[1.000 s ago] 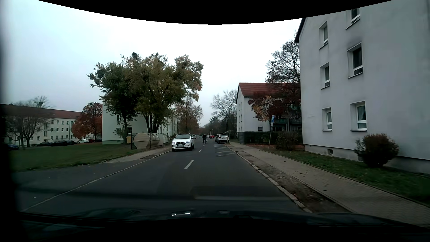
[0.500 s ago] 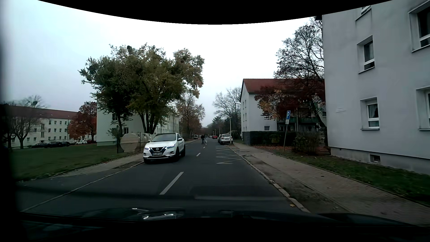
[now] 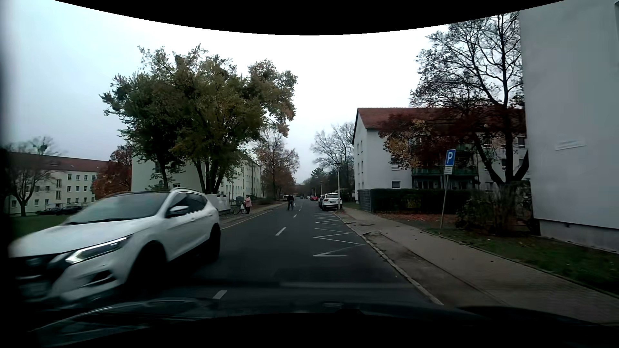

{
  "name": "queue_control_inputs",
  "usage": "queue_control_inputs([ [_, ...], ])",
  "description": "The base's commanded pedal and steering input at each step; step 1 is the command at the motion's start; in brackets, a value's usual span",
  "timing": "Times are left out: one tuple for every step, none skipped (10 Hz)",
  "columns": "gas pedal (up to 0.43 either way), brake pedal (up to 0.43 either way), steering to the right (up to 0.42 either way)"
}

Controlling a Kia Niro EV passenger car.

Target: Follow the waypoints while adhering to traffic rules and regulations

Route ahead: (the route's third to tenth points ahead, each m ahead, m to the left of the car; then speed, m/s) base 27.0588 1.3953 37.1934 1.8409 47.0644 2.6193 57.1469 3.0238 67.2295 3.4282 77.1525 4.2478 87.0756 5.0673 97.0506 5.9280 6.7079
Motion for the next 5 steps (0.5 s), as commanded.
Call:
queue_control_inputs([
  [0.118, 0.000, -0.033],
  [0.118, 0.000, -0.035],
  [0.130, 0.000, -0.036],
  [0.138, 0.000, -0.037],
  [0.150, 0.000, -0.038],
])
